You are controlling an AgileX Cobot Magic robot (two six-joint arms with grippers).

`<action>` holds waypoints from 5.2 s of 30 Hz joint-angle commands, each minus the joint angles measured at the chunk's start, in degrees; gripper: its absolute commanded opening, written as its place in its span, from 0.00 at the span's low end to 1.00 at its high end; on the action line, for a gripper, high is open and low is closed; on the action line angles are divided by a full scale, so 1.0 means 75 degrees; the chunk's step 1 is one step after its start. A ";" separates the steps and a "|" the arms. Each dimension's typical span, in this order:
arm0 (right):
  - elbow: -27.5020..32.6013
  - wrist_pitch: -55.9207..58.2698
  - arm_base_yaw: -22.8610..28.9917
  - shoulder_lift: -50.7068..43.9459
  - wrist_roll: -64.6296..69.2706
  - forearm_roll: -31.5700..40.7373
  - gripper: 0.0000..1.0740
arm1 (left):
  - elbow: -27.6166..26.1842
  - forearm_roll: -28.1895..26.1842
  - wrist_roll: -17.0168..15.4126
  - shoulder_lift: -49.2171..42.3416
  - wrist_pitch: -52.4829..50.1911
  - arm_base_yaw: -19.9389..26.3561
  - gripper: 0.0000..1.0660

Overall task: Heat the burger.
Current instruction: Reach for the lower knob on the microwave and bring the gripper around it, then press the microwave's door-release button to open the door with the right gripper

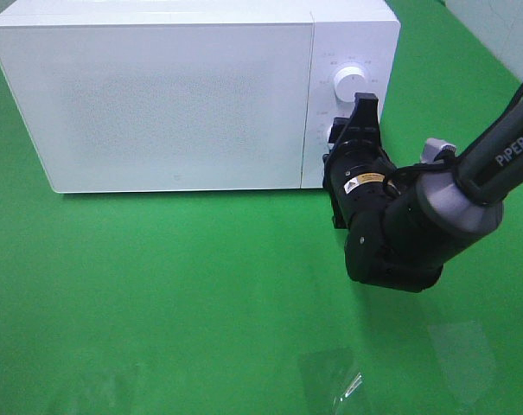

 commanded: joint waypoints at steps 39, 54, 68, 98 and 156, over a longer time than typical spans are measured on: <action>0.0695 0.1276 -0.0076 -0.1161 -0.3644 -0.0924 0.68 | 0.0015 -0.0038 -0.0015 -0.0176 -0.0107 0.0008 0.94; 0.1467 0.4668 -0.0206 -0.3056 -0.9618 -0.1803 0.68 | 0.0015 -0.0038 -0.0015 -0.0176 -0.0107 0.0008 0.94; 0.1306 1.0053 -0.2047 -0.5921 -1.1100 -0.3873 0.68 | 0.0015 -0.0038 -0.0015 -0.0176 -0.0107 0.0008 0.94; 0.1383 1.5875 -0.2429 -1.1925 -1.1001 -0.4905 0.78 | 0.0015 -0.0038 -0.0015 -0.0176 -0.0107 0.0008 0.94; 0.1811 1.5806 -0.4423 -1.5455 -1.0435 -0.4897 0.70 | 0.0015 -0.0031 -0.0015 -0.0153 -0.0107 0.0008 0.94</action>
